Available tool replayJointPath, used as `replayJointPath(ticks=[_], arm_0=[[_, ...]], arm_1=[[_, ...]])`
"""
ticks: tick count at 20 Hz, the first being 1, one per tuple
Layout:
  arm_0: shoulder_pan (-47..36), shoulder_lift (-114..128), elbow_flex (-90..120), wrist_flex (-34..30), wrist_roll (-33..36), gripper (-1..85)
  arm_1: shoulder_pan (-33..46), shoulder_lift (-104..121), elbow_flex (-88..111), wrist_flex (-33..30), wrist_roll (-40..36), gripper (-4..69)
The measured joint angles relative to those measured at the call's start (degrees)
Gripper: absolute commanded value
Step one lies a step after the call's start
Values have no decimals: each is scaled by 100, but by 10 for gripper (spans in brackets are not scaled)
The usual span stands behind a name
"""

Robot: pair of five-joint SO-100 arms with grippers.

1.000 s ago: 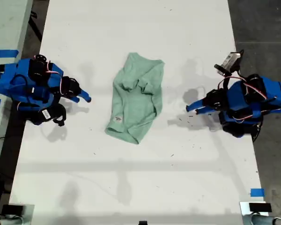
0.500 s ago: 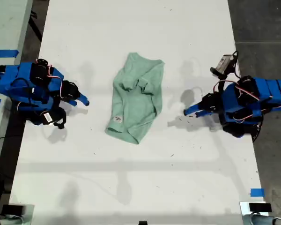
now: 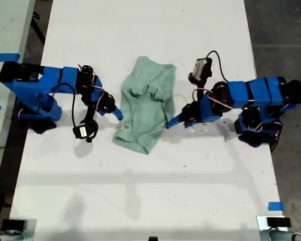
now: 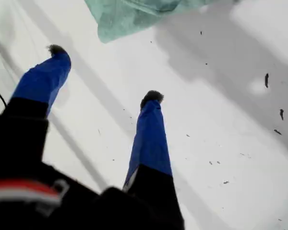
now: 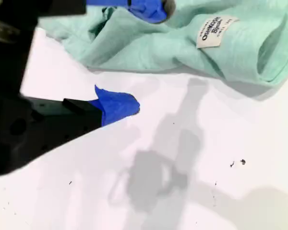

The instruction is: Fold tshirt

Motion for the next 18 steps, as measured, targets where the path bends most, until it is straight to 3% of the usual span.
replayJointPath(ticks=[12, 15, 18], arm_0=[[387, -2320, -1257, -246, 158, 255], [431, -3059, -1898, -316, 141, 272], [431, -3674, -2312, -255, 149, 228]], arm_1=[[-255, -5063, -4315, 70, -132, 290], [-290, -5581, -4518, 62, -123, 287], [-290, -5915, -4641, 18, -79, 240]])
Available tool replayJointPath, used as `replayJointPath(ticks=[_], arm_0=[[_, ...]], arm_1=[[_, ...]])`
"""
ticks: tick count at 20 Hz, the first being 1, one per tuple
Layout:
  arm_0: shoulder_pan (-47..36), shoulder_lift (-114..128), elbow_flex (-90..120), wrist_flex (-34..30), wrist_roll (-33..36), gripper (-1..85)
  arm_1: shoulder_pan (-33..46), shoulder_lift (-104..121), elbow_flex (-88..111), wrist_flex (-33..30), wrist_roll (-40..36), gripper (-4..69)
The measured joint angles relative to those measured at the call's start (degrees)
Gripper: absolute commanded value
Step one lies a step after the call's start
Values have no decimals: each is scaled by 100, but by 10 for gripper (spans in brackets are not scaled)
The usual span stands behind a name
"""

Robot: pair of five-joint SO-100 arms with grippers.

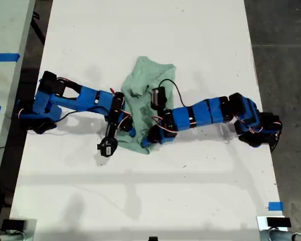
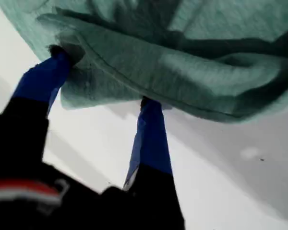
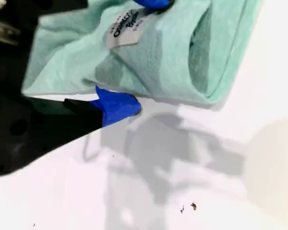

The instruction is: Fold tshirt

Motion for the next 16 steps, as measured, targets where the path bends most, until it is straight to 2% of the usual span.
replayJointPath(ticks=[1, 4, 6, 9, 13, 16], arm_0=[[0, -79, -97, 26, 26, 210], [35, -132, -237, -79, -18, 107], [44, -149, -264, -220, -149, 1], [53, -176, -334, -378, -360, 1], [308, -246, -896, -290, -396, 1], [650, -422, -2048, 255, -211, 1]], arm_1=[[0, -88, -105, -9, 35, 224], [9, -290, -299, -18, 132, 108], [9, -369, -422, -176, 193, -7], [0, -396, -439, -431, 281, -16], [-220, -97, -211, -422, 264, -16], [-580, 536, -105, -272, 114, -16]])
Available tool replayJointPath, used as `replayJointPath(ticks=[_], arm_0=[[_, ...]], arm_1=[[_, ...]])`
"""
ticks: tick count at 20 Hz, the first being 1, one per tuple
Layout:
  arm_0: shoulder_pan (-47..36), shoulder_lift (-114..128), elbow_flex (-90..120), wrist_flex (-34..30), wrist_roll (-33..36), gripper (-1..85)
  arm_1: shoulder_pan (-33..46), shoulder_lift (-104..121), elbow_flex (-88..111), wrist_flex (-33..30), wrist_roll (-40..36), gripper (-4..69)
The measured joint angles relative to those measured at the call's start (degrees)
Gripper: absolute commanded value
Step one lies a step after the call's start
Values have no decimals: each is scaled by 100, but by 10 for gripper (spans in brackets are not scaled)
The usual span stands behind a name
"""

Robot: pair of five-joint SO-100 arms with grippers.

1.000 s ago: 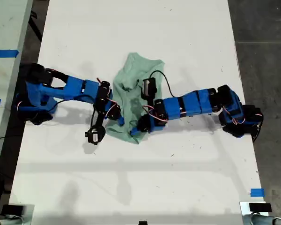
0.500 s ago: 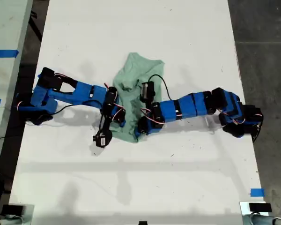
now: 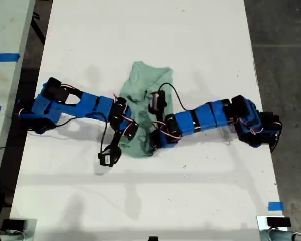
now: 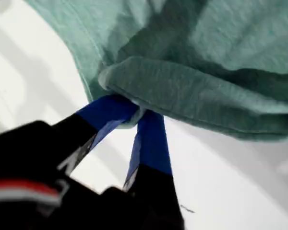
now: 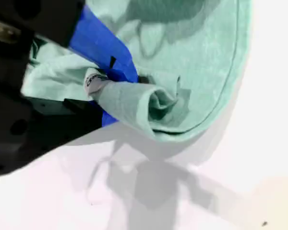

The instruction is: Fold tshirt

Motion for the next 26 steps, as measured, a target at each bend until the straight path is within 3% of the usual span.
replayJointPath(ticks=[4, 8, 12, 16, 19, 23, 26], arm_0=[[598, 229, -457, 79, 132, 1], [1204, 703, -457, -88, 202, 1], [1125, 1266, -457, 26, 668, 1], [35, 1556, -466, 422, 1934, 1], [-1125, 1547, -466, 457, 2971, 1], [-2382, 1274, -466, 141, 4192, 1], [-2927, 598, -466, -281, 4588, 1]], arm_1=[[-650, 1055, -97, 360, -290, -16], [-1301, 1151, -334, 316, -483, -16], [-1160, 1556, -316, 466, -686, -15], [-97, 2584, 264, 1345, -1380, -15], [853, 3050, 844, 1564, -2021, -15], [1846, 3146, 1582, 1459, -3023, -15], [2435, 3261, 2487, 870, -3612, -17]])
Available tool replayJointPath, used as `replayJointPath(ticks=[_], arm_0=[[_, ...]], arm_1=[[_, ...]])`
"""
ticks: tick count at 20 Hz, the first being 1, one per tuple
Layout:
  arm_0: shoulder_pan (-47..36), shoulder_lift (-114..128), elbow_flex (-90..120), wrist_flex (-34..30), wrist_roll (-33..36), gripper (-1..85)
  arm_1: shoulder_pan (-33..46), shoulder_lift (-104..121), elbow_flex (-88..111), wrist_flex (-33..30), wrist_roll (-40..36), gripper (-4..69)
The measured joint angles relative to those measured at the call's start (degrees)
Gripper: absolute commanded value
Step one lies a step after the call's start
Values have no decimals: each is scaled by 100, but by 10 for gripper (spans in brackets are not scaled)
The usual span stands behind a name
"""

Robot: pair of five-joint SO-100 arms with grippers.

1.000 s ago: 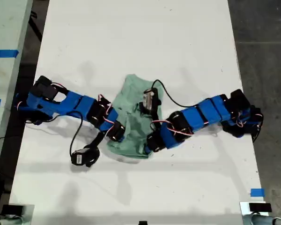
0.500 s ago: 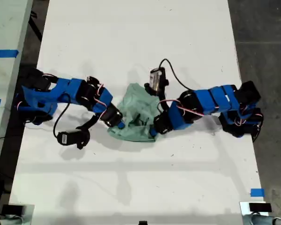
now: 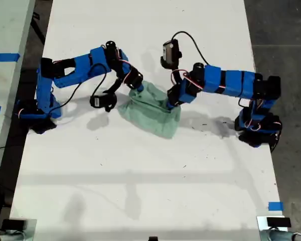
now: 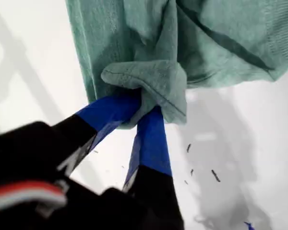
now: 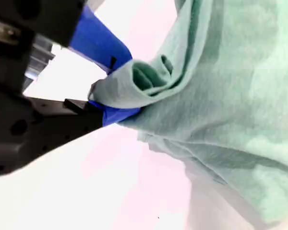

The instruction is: Fold tshirt

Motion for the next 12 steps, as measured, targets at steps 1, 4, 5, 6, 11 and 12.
replayJointPath(ticks=[1, 4, 5, 6, 11, 12], arm_0=[[-123, -255, 0, -220, 44, 40], [-519, -1081, 0, -580, 53, 191], [-712, -1283, 0, -615, 0, 205], [-870, -1354, 0, -598, 26, 206], [-1494, -650, 0, 62, -62, 198], [-1573, -202, 0, 334, -97, 188]], arm_1=[[202, 123, 404, -281, -114, 10], [844, 308, 1740, -1134, -149, 160], [1072, 316, 2180, -1336, -79, 191], [1336, 325, 2558, -1512, -70, 211], [1916, 1459, 2988, -1354, -62, 286], [1969, 1898, 2979, -1081, -62, 271]])
